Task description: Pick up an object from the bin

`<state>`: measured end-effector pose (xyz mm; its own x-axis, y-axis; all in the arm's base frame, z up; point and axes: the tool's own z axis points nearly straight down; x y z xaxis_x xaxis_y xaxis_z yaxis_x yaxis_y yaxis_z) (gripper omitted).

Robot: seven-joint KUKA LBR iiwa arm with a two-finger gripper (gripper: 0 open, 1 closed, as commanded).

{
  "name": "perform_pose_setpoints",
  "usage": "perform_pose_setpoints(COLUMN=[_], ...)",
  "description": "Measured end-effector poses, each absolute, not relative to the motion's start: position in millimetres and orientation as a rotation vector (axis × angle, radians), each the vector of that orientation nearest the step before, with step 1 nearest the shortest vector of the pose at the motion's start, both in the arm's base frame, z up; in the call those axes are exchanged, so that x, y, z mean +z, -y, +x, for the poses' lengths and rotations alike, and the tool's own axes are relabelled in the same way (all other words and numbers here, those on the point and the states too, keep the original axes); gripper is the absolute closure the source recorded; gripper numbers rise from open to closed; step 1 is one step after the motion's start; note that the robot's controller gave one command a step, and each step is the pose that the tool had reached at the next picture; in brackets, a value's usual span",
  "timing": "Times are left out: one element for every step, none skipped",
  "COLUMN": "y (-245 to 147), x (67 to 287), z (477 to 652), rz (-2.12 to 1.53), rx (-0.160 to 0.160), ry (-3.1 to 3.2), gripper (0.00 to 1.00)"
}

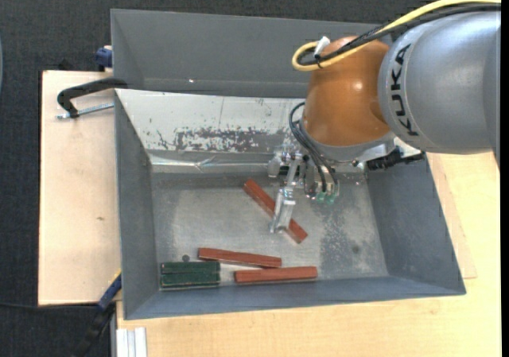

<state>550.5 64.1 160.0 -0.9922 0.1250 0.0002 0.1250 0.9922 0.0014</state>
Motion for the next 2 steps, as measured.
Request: perform_pose_setpoints(y=[-49.1, -23.2], x=[114.2, 71.0], z=[558.4, 545.7], rz=[-0.229, -0.434], rx=[-0.005, -0.002], ry=[3.142, 3.111], gripper=[0.0, 1.0])
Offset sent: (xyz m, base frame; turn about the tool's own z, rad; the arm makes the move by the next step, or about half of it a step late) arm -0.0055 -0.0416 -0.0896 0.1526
